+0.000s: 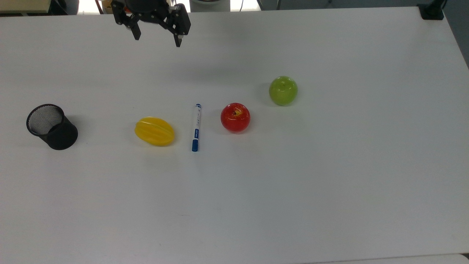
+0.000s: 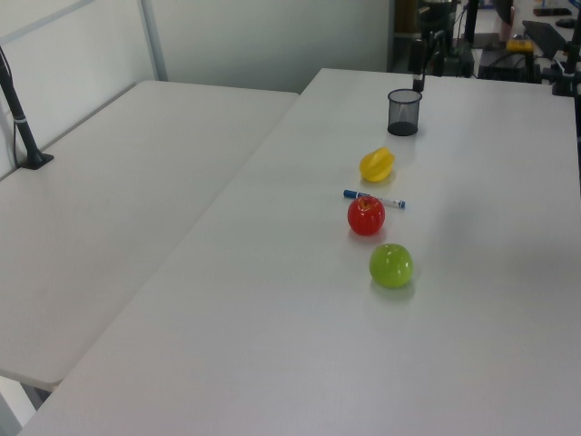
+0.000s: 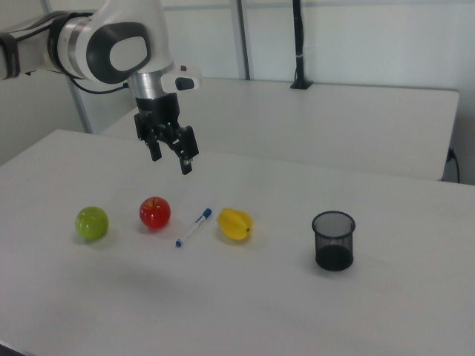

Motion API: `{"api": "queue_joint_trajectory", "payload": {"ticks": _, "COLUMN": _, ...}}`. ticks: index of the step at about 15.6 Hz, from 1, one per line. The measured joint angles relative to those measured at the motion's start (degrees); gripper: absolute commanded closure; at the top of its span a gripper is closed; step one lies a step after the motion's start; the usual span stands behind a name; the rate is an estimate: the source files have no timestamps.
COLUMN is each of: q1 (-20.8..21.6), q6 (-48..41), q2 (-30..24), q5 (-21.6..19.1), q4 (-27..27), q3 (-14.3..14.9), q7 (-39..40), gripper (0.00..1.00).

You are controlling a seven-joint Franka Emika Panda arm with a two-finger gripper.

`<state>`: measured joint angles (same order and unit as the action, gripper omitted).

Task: Take marker pen

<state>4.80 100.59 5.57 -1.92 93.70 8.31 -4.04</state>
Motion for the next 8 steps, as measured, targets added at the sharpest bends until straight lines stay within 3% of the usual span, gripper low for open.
{"api": "queue_joint_trajectory", "payload": {"ticks": 4, "q1": -1.03, "q6": 0.00, "q2": -5.53, "q5": 0.00, "q4": 5.88, "q3": -0.12, "q7": 3.65, "gripper": 0.00}}
{"api": "queue_joint_trajectory", "payload": {"ticks": 8, "q1": -2.17, "q6": -1.46, "q2": -9.51, "q5": 0.00, "q4": 8.28, "q3": -0.12, "q7": 4.07, "gripper": 0.00}}
